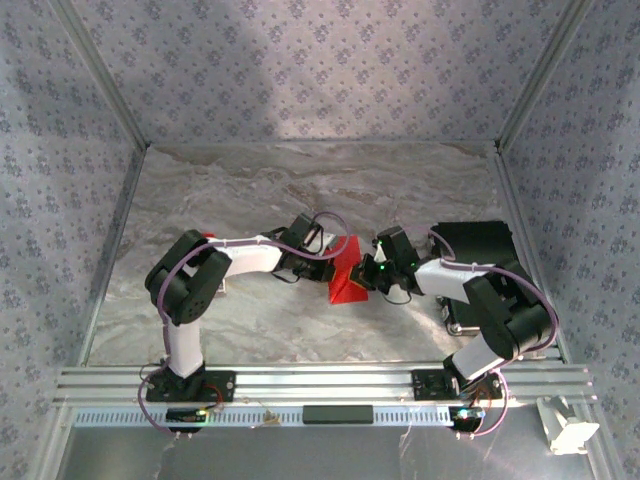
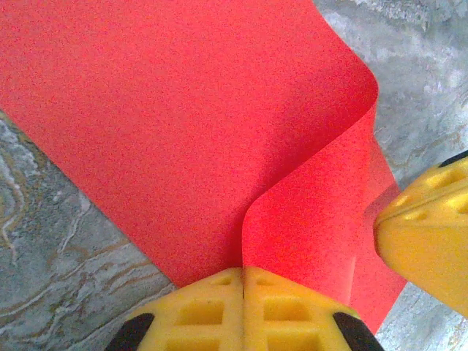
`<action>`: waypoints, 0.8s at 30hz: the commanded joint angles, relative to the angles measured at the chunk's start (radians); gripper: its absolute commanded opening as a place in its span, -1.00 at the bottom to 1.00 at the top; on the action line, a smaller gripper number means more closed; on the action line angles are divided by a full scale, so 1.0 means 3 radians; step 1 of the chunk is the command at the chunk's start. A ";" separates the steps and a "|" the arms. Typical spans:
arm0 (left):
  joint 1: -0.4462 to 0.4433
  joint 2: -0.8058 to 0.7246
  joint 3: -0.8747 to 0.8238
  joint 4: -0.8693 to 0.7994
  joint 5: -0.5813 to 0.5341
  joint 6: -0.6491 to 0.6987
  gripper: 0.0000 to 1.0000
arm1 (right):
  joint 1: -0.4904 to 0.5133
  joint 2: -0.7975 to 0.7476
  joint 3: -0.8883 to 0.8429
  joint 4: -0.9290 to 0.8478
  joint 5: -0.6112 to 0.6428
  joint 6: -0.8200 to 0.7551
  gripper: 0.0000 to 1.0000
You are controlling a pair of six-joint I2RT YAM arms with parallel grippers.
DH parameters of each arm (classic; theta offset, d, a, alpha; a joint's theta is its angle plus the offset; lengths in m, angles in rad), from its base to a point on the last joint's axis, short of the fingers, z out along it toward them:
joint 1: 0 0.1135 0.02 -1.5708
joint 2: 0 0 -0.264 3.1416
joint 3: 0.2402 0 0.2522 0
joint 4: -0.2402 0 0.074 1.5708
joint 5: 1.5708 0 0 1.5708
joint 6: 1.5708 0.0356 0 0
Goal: Fold a paper plane with a square sheet of paper (pick it up from the middle)
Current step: Fold the triangle a second time at the center of the table.
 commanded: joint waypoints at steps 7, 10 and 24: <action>0.0016 0.0053 0.0013 -0.0008 -0.0001 0.0049 -1.00 | 0.0095 0.0134 0.0151 0.0388 -0.0226 0.0154 -0.85; 0.0016 0.0058 0.0011 -0.0005 0.0000 0.0045 -1.00 | 0.0125 0.0209 0.0198 0.0403 -0.0252 0.0148 -0.84; 0.0019 0.0088 0.0026 -0.0020 0.0029 0.0060 -1.00 | 0.0040 0.0484 -0.0177 0.0641 -0.0156 0.0267 -0.85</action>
